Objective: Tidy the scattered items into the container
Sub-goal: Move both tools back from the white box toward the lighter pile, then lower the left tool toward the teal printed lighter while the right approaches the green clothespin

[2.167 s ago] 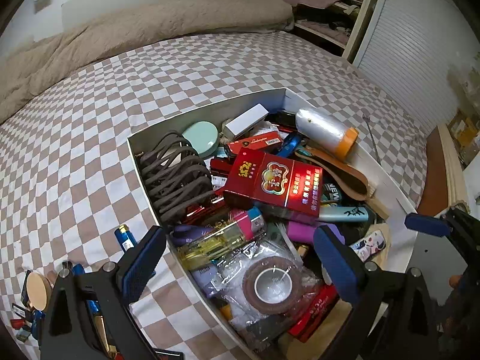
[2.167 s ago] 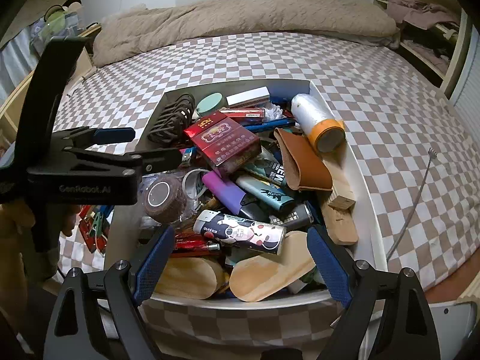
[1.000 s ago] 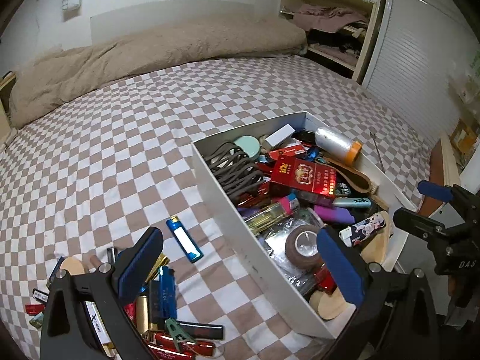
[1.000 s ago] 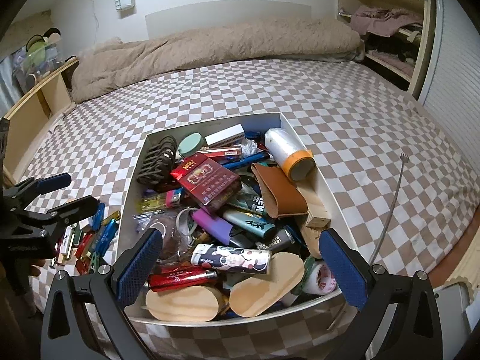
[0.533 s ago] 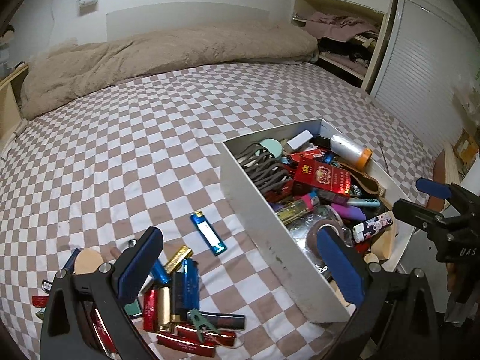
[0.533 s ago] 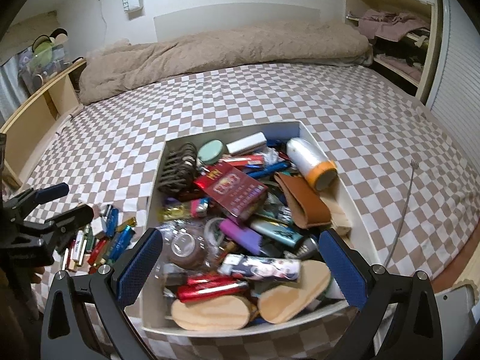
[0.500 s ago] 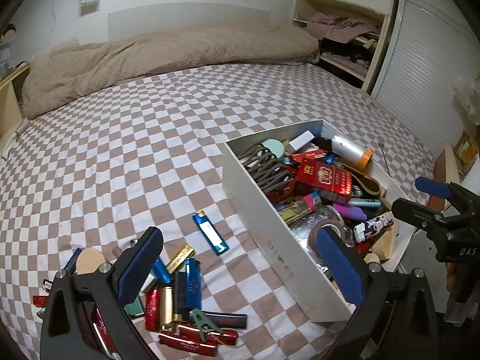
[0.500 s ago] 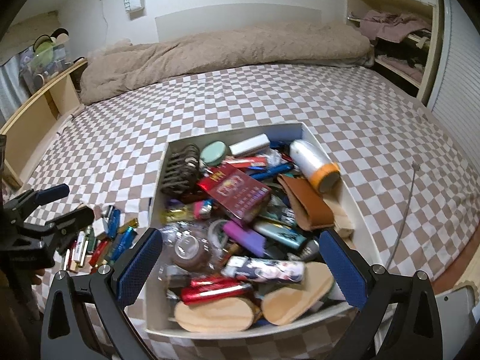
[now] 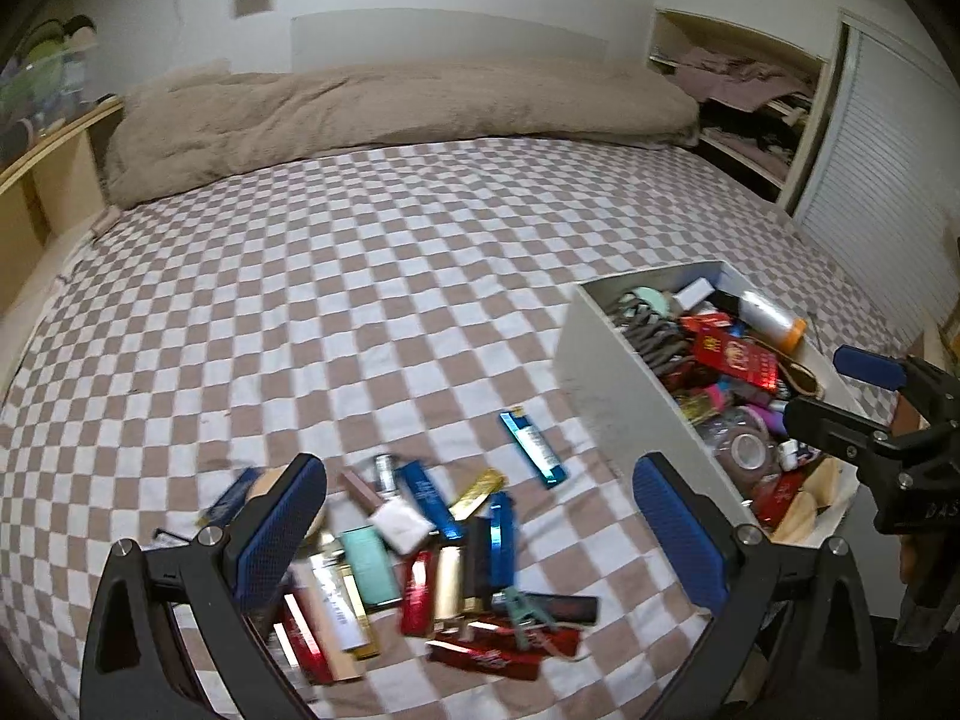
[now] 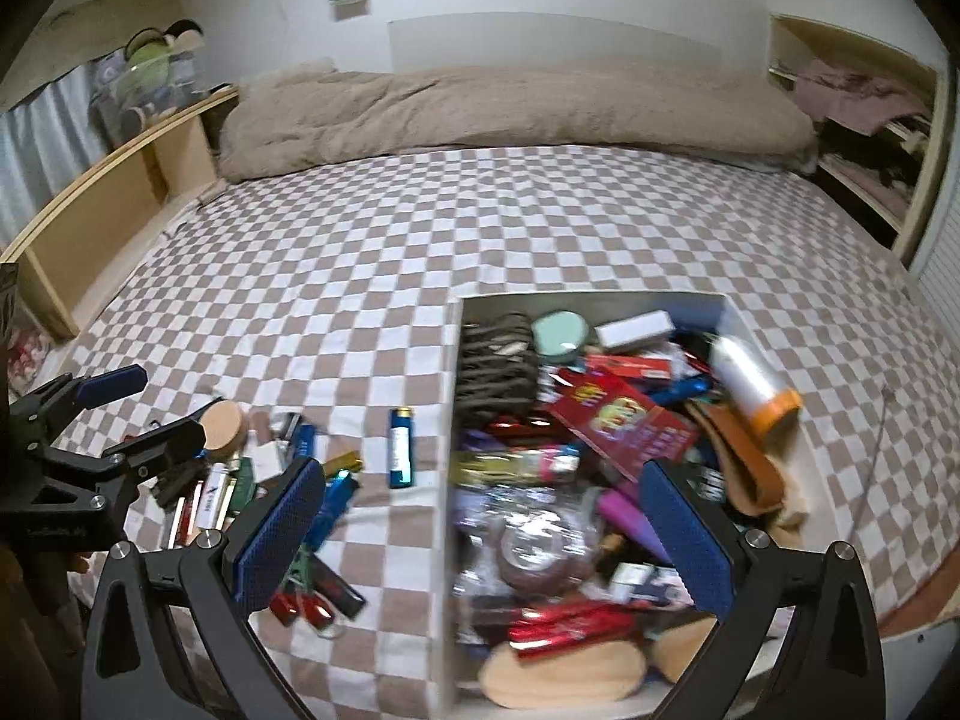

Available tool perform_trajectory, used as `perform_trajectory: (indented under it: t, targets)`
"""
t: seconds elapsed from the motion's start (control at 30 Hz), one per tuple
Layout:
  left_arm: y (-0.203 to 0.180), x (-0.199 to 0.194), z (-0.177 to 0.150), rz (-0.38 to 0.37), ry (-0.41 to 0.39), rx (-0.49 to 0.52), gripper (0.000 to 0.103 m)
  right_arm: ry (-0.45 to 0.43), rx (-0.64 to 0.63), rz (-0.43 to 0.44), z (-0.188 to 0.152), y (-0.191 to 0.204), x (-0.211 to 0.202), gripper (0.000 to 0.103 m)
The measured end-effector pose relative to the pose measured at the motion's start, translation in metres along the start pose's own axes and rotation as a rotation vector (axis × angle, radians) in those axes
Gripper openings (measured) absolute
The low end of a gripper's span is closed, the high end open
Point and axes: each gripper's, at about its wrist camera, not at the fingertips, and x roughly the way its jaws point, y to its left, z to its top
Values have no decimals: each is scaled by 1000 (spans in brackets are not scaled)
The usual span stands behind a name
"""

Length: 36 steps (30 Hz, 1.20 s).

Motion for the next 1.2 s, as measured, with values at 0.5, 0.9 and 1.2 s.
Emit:
perform_trajectory:
  t: [0.5,0.9,1.2]
  targets:
    - [82,-29,-15,100,-15,-94,103,27,-91,113,14,86,27,103]
    - [112,-28,-32,132,5,-104,103,40,-95,157,12,106,44,103]
    - [135,-10,-58,112,63,-112,103,87,-102,195,-1,110,59,103]
